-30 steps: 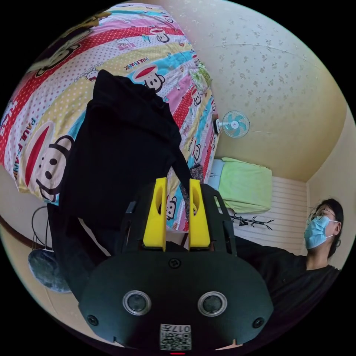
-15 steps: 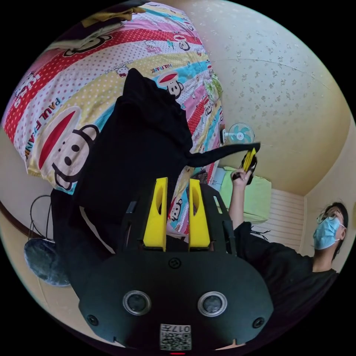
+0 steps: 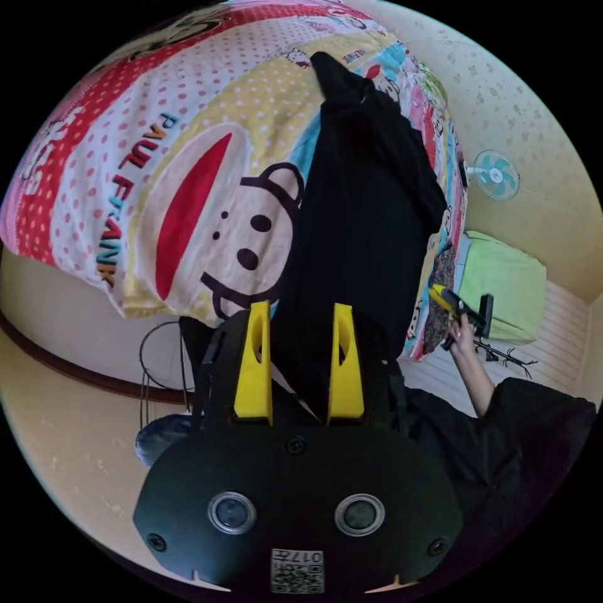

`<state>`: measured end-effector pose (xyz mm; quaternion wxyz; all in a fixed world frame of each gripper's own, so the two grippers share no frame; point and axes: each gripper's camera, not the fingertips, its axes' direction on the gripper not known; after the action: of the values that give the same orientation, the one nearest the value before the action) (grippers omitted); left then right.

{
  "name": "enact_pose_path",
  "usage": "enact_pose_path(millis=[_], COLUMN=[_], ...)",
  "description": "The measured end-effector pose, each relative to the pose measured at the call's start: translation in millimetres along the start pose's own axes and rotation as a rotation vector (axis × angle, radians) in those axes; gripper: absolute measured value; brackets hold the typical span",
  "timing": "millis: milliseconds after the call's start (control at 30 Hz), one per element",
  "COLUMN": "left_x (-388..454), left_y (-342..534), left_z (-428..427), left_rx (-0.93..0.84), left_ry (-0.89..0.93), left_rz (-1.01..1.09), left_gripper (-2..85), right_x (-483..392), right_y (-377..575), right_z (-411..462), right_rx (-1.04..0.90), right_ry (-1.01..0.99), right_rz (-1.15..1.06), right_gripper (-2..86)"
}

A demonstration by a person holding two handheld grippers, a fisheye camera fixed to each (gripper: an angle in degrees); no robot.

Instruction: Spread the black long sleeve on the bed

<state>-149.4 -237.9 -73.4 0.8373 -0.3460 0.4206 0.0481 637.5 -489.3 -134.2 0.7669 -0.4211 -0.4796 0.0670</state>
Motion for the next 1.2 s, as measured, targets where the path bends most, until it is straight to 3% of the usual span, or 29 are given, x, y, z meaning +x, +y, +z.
enact_pose_path(millis=[167, 267, 333, 433, 533, 633, 733, 900, 967, 1100, 1200], left_x=[-5, -11, 7, 36, 38, 17, -8, -47, -54, -61, -56], left_y=[-37, -52, -58, -77, -111, -132, -107, -38, -17, 0, 21], left_z=[23, 18, -17, -56, -62, -50, -49, -23, -4, 31, 39], left_rx=[-0.09, -0.209, -0.15, -0.041, 0.032, 0.037, 0.098, 0.093, 0.087, 0.028, -0.016], left_ry=[-0.1, 0.094, 0.126, 0.173, 0.155, 0.141, 0.205, 0.2, 0.261, 0.266, 0.41], left_rz=[0.037, 0.022, 0.055, 0.139, 0.119, 0.072, 0.024, -0.038, -0.011, -0.053, -0.082], left_gripper=[9.0, 3.4, 2.8, 3.1, 4.9, 10.7, 13.4, 16.5, 17.4, 9.0, 3.7], right_x=[29, 28, 11, -11, -4, 20, 54, 104, 130, 150, 155], right_y=[46, 51, 46, 19, -22, -44, -31, 16, 32, 46, 61], right_z=[99, 75, 51, 20, 3, 10, 2, 9, 20, 16, -19], right_rx=[-0.291, -0.161, -0.097, -0.035, 0.041, -0.008, 0.015, -0.011, -0.036, -0.074, -0.107], right_ry=[-0.167, -0.237, -0.288, -0.208, -0.233, -0.227, -0.283, -0.312, -0.408, -0.534, -0.596], right_rz=[0.022, 0.146, 0.073, -0.011, -0.018, 0.002, 0.087, 0.15, 0.22, 0.249, 0.14], right_gripper=[7.4, 4.6, 4.2, 4.2, 5.0, 8.1, 12.7, 12.4, 11.4, 5.2, 4.2])
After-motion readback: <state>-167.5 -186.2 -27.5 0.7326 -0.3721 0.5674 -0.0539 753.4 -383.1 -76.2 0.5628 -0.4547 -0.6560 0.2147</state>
